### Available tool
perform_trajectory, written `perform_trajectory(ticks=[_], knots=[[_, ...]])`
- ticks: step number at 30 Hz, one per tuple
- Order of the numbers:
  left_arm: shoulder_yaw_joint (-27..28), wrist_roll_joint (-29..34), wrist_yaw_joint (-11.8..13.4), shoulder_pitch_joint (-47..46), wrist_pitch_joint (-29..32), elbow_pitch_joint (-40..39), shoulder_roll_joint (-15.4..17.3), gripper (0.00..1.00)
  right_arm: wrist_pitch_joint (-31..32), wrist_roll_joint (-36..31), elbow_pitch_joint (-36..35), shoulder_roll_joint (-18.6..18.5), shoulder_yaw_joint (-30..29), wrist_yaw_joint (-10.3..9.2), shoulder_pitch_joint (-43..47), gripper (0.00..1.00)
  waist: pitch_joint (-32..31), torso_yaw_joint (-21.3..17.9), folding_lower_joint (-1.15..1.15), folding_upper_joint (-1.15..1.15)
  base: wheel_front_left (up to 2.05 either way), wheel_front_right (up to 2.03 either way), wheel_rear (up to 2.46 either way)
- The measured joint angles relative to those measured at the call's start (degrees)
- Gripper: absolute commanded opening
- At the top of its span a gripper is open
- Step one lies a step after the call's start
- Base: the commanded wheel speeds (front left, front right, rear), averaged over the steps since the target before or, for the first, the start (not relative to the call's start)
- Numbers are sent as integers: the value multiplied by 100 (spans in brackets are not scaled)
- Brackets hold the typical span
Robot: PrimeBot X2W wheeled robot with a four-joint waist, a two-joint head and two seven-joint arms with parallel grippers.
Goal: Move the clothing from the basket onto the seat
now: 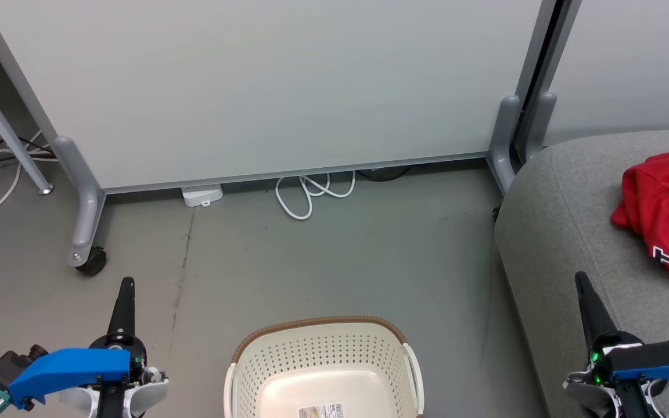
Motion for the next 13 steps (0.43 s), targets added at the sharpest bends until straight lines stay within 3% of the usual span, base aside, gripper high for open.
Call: perform_trajectory(ticks=[13], knots=[[66, -613, -1, -42, 152, -48, 0, 0, 154, 610, -13, 11, -23, 0, -30, 0, 0, -21, 0, 0, 0, 0, 0]])
